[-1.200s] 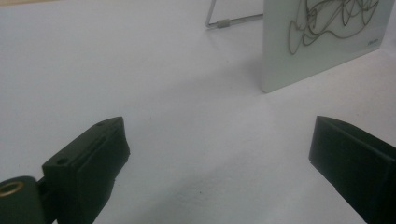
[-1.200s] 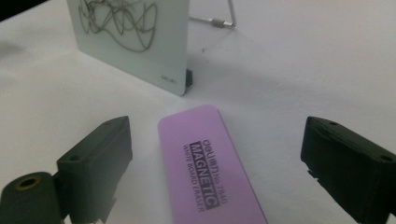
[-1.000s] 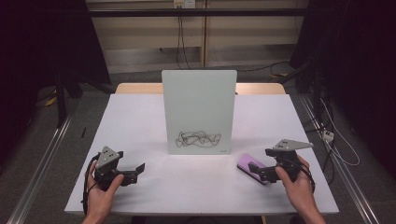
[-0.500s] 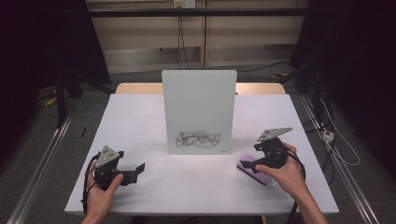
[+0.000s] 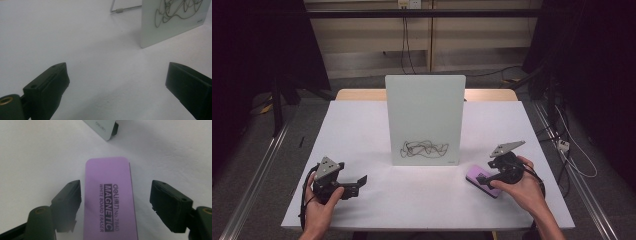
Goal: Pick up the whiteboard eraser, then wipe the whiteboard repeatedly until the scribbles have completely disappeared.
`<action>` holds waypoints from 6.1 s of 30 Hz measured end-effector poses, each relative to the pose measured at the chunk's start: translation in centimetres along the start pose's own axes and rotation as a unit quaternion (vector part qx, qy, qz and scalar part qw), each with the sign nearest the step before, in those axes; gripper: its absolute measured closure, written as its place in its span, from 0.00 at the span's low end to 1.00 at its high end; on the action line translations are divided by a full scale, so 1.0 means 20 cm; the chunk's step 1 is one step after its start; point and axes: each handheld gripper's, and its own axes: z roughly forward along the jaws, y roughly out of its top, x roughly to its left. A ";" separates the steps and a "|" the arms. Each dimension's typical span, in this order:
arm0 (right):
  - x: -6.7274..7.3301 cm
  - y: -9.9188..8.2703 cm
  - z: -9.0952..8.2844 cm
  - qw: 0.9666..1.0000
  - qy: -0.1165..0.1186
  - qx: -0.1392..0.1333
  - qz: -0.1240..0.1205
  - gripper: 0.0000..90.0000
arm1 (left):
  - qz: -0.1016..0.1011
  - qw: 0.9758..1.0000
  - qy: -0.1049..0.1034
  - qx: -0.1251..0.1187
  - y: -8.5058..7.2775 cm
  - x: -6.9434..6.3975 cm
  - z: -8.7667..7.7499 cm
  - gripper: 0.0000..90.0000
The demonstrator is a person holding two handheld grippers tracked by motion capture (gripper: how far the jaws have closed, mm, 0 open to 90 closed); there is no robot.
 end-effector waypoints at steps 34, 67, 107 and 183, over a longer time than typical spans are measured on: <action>0.03 0.02 0.04 0.997 0.006 0.069 -0.037 0.46 | -0.002 1.000 0.001 0.001 -0.01 0.01 -0.01 0.05; 0.10 0.00 0.00 0.994 -0.021 -0.081 -0.065 0.46 | -0.006 1.000 0.000 -0.001 -0.01 0.02 -0.02 0.05; 0.18 0.03 0.02 0.979 -0.012 -0.195 -0.052 0.46 | 0.005 1.000 0.000 0.005 -0.02 -0.01 -0.01 0.06; 0.27 0.28 0.25 0.953 -0.115 -0.250 -0.127 0.46 | 0.015 1.000 -0.018 0.020 -0.02 -0.03 0.01 0.06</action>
